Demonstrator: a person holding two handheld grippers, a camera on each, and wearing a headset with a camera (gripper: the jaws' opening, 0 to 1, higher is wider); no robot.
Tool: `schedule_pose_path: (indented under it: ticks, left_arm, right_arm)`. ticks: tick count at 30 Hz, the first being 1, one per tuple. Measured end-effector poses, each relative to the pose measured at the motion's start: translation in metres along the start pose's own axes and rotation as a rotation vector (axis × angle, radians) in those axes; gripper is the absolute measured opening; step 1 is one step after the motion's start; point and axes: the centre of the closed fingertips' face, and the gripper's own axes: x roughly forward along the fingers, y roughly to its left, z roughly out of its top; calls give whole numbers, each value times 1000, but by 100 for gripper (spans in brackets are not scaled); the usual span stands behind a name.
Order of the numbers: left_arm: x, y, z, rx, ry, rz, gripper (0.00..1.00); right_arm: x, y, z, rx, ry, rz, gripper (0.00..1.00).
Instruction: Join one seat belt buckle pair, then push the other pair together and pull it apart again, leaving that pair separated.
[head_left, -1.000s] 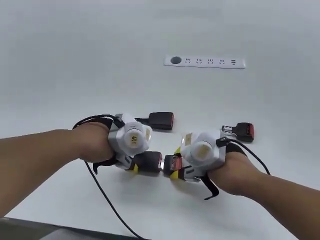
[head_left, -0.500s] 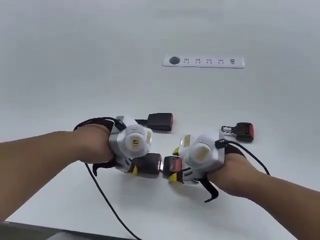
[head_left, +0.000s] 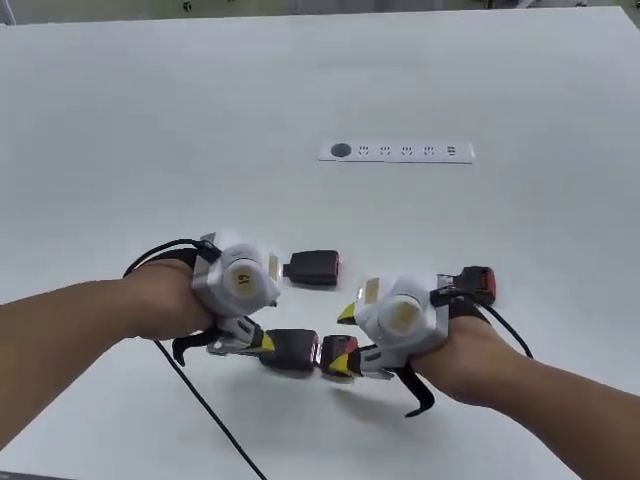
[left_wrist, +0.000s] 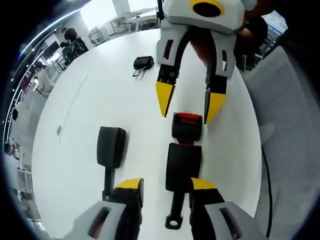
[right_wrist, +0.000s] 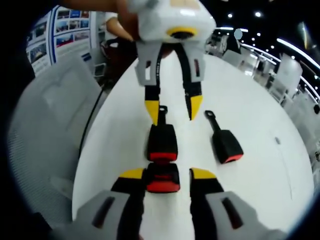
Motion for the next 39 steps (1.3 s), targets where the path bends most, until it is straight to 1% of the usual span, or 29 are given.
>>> schedule_pose_path:
  ticks: [3, 5, 6, 7, 9, 11, 13, 16, 18, 21, 22, 27, 29, 31, 33, 36, 39]
  left_arm:
    - [-1, 13, 10, 1, -26, 25, 38]
    - [0, 18, 14, -5, -34, 28, 40]
    - [3, 23, 15, -12, -35, 31, 41]
    - [4, 26, 16, -8, -36, 37, 42]
    - [7, 35, 18, -11, -43, 44, 42]
    - [9, 40, 21, -17, -53, 39, 42]
    - [13, 47, 22, -26, -56, 36, 42]
    - [19, 63, 25, -32, -67, 45, 42]
    - [21, 70, 27, -40, -79, 45, 42]
    - [26, 77, 27, -33, -76, 43, 42]
    - [27, 81, 28, -37, -78, 47, 42]
    - [28, 91, 33, -32, -87, 50, 43]
    - [30, 97, 32, -36, -87, 48, 43]
    - [33, 99, 30, -32, -80, 39, 43]
    - [36, 102, 26, -29, -68, 32, 43]
    - [38, 105, 21, -28, -59, 25, 42]
    - [41, 103, 15, -16, -46, 8, 42]
  right_arm:
    - [-7, -7, -3, -5, 4, -12, 33]
    - [-11, -15, -10, -4, 19, -20, 33]
    - [-13, -20, -15, -6, 27, -27, 33]
    - [-15, -23, -18, -5, 32, -28, 33]
    - [-20, -32, -26, -1, 42, -42, 33]
    - [-27, -39, -35, 14, 52, -47, 33]
    - [-32, -45, -44, 21, 63, -54, 34]
    - [-40, -56, -58, 29, 80, -68, 34]
    - [-46, -65, -67, 37, 88, -75, 34]
    - [-55, -76, -82, 43, 106, -88, 34]
    - [-57, -79, -86, 48, 111, -91, 34]
    - [-76, -99, -104, 67, 127, -121, 34]
    - [-82, -107, -113, 68, 137, -132, 35]
    - [-89, -113, -124, 74, 154, -141, 35]
    - [-94, -116, -135, 76, 177, -148, 36]
    - [-97, -116, -146, 84, 195, -142, 36]
    - [-98, -117, -154, 76, 212, -134, 37]
